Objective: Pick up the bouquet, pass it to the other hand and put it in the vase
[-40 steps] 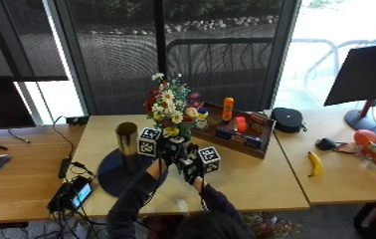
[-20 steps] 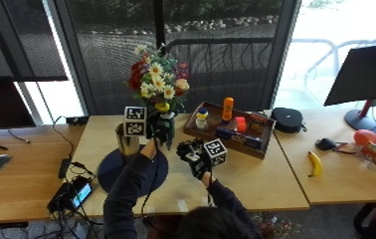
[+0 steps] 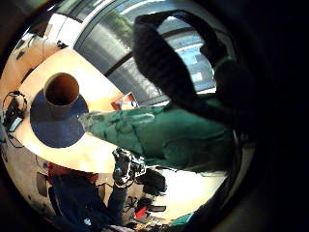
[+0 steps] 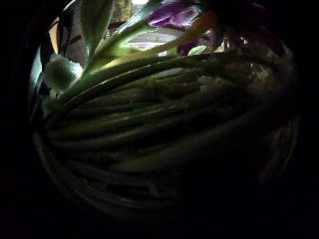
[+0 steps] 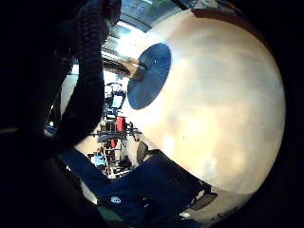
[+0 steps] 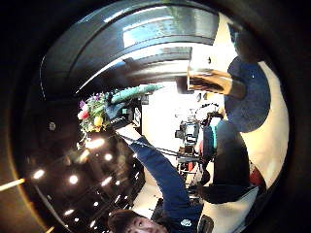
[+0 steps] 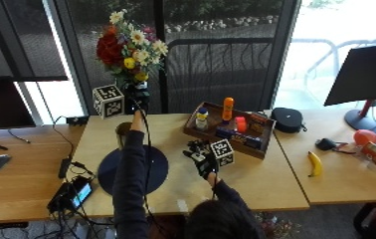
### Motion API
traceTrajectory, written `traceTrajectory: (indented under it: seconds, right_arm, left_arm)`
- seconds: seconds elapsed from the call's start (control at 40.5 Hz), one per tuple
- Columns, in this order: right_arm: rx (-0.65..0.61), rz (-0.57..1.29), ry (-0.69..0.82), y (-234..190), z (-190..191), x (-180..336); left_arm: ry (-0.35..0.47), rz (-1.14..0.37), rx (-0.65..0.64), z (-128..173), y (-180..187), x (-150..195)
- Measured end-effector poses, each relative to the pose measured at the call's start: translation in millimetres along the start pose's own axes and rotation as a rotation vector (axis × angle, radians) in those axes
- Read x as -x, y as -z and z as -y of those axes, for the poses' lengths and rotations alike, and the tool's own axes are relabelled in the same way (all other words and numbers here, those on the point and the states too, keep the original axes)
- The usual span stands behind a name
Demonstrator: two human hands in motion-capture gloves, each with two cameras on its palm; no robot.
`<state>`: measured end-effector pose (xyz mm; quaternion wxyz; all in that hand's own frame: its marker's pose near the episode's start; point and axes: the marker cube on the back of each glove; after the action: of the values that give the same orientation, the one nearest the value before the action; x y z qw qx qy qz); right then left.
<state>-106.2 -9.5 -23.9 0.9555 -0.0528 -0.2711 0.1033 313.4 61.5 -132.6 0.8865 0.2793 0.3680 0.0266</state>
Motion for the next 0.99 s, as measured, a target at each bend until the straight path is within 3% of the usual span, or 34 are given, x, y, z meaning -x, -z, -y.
traceTrajectory:
  seconds: [0.346,0.469,0.618,0.865,0.939,0.988]
  right_arm:
    - [-0.027,-0.02,0.005,20.9,2.4,-16.0]
    - [-0.2,-0.228,0.211,30.0,8.6,-19.0]
    - [-0.016,-0.033,0.202,33.2,-9.7,-15.5]
    - [-0.387,-0.425,0.165,46.1,14.0,-40.9]
    - [-0.357,-0.402,0.168,44.0,12.4,-41.7]
    - [-0.325,-0.399,0.249,44.5,16.9,-46.4]
  left_arm:
    - [0.074,-0.052,-0.167,76.3,20.1,27.6]
    - [0.087,-0.055,-0.18,89.3,25.5,37.8]
    - [0.107,-0.053,-0.204,102.5,30.5,55.4]
    - [0.15,-0.052,-0.178,113.2,28.5,85.1]
    - [0.164,-0.061,-0.159,119.2,27.9,97.3]
    - [0.168,-0.063,-0.145,123.1,28.3,106.1]
